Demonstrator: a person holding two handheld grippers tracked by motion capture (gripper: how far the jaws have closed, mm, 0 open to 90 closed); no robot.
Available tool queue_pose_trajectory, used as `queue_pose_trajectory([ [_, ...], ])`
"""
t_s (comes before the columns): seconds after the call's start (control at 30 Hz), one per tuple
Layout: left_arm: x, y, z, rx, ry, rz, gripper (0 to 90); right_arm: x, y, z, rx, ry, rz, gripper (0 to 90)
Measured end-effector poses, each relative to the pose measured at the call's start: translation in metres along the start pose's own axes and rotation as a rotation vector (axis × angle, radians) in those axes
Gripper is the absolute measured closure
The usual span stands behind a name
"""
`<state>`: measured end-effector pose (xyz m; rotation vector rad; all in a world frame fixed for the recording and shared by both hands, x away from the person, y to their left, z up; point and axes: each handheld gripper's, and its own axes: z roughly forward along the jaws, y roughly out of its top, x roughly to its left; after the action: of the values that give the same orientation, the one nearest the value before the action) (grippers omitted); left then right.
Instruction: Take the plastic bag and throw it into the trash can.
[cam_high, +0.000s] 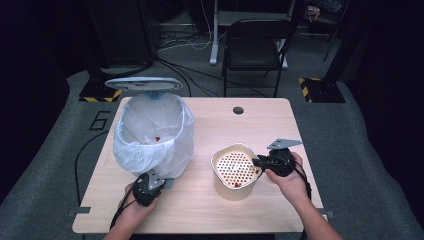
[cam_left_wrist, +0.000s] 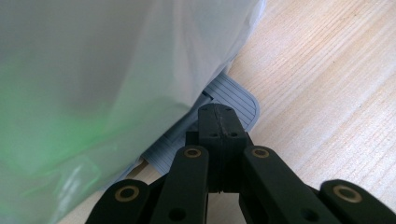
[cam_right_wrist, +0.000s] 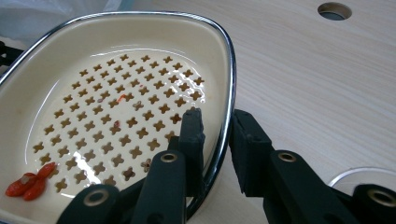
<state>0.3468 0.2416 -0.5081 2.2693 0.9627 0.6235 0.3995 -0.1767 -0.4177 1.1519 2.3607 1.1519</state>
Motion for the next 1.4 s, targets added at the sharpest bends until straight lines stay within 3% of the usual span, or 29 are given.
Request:
queue_pose_trajectory([
  [0.2,0.0,0.0,0.0,0.0,0.001,0.0,90.0,0.007,-0.005,-0.005,0.005,0.013,0.0,75.0],
  [0.27,0.001,0.0,0.0,0.003,0.003,0.02,90.0,0.007,-0.005,-0.006,0.006,0.015,-0.005,75.0],
  [0.5,0.0,0.0,0.0,0.001,0.0,0.0,90.0,0.009,-0.007,-0.009,0.014,0.019,0.004,74.2],
  [0.53,0.001,0.0,0.0,0.003,0.002,0.018,90.0,0.009,-0.007,-0.011,-0.005,0.017,0.0,62.9],
  [0.57,0.001,0.0,0.0,0.003,0.002,0.018,90.0,0.008,-0.006,-0.013,-0.023,0.01,0.003,59.3],
  [0.67,0.001,0.0,0.0,0.003,0.002,0.017,90.0,0.005,-0.002,-0.02,-0.063,0.0,0.004,53.9],
  [0.7,0.0,0.0,0.0,0.0,0.0,0.0,90.0,0.003,0.0,-0.023,-0.072,-0.007,0.009,51.6],
  [0.8,0.001,0.0,0.0,0.004,0.003,0.02,90.0,-0.005,0.001,-0.03,-0.091,-0.036,0.014,43.6],
  [0.87,0.0,0.0,0.0,0.0,0.001,0.0,90.0,-0.011,0.0,-0.033,-0.105,-0.048,0.023,40.4],
  [1.0,0.0,0.0,0.0,0.002,-0.002,-0.001,90.0,-0.022,-0.004,-0.037,-0.132,-0.111,0.018,31.7],
  [1.2,0.001,0.001,0.0,0.004,0.003,0.02,90.0,-0.04,-0.015,-0.035,-0.116,-0.146,0.033,16.0],
  [1.3,0.001,0.001,0.0,0.004,0.003,0.02,90.0,-0.046,-0.022,-0.032,-0.102,-0.168,0.041,13.4],
  [1.33,0.0,0.0,0.0,0.001,0.001,0.002,90.0,-0.048,-0.024,-0.031,-0.095,-0.17,0.044,11.8],
  [1.4,0.001,0.0,0.0,0.004,0.001,0.019,90.0,-0.052,-0.029,-0.028,-0.085,-0.175,0.059,7.6],
])
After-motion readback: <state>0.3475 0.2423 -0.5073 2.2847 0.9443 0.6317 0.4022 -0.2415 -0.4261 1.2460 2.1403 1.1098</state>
